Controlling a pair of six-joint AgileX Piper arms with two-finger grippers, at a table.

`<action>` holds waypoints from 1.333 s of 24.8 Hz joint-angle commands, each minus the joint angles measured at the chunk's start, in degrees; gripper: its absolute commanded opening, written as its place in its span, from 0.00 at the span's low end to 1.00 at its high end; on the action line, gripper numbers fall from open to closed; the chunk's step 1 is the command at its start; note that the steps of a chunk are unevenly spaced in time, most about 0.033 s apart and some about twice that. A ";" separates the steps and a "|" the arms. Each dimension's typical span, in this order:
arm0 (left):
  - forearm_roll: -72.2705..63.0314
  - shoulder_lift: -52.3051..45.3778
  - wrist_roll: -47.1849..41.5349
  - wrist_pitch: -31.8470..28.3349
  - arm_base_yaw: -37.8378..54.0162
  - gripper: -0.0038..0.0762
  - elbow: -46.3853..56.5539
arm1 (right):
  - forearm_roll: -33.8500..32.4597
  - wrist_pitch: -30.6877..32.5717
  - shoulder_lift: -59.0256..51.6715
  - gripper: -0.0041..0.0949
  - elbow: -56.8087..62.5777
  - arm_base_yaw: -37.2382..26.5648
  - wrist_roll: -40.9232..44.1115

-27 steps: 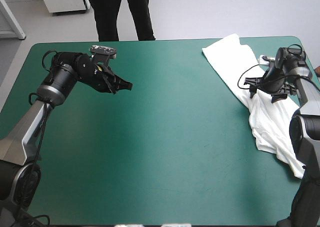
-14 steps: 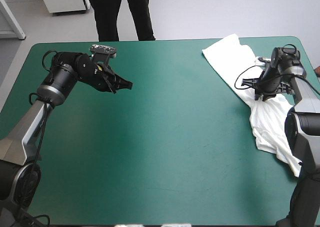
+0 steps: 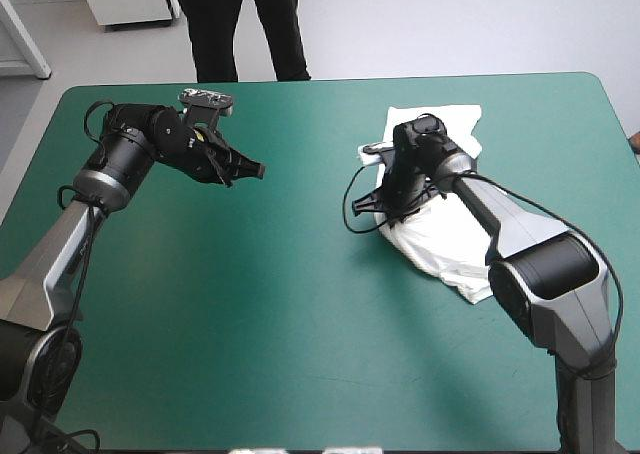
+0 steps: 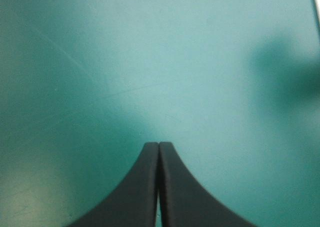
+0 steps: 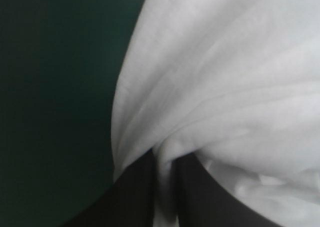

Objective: Fold the cloth

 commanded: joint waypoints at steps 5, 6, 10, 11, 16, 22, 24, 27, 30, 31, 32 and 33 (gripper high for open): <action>-1.01 -2.70 0.13 -2.29 0.04 0.04 -1.94 | 5.01 2.92 -5.72 0.03 -0.57 9.25 -0.04; -1.01 -2.70 0.13 -2.29 0.04 0.04 -1.94 | 5.70 2.92 -5.98 0.03 -0.57 10.39 -0.04; -1.01 -2.70 0.81 -2.29 0.04 0.04 -1.94 | 7.71 3.29 -6.09 0.03 -0.57 15.50 -0.04; -1.01 -2.70 0.94 -2.29 0.04 0.04 -1.94 | 7.99 3.40 -6.09 0.03 -0.57 16.63 -0.04; -1.01 -2.70 0.94 -2.29 0.04 0.04 -1.94 | 10.19 3.40 -6.09 0.03 -0.46 24.52 -0.16; -1.01 -2.70 0.94 -2.19 0.04 0.04 -1.94 | 12.76 3.40 -6.09 0.03 -0.46 31.86 -1.05; -1.01 -2.70 0.94 -2.19 0.04 0.04 -1.94 | 12.76 3.40 -6.18 0.18 -0.46 31.83 -1.99; -0.90 -2.70 0.94 -1.81 0.04 0.04 -1.94 | 13.00 3.40 -7.26 0.68 -0.46 31.72 -1.37; -0.89 -2.70 0.94 -1.69 0.04 0.04 -1.94 | 10.37 3.40 -9.17 0.73 -0.57 31.72 -0.17; -0.89 -2.70 0.94 -1.44 0.04 0.04 -1.94 | 9.22 3.40 -9.90 0.71 -0.57 31.72 -0.01; -0.81 -2.70 0.94 -1.17 0.04 0.04 -1.94 | 7.55 3.40 -11.09 0.68 -0.57 31.60 0.56; -0.65 -2.70 0.94 -0.89 0.04 0.04 -1.94 | 6.07 3.40 -12.30 0.66 -0.57 31.41 0.89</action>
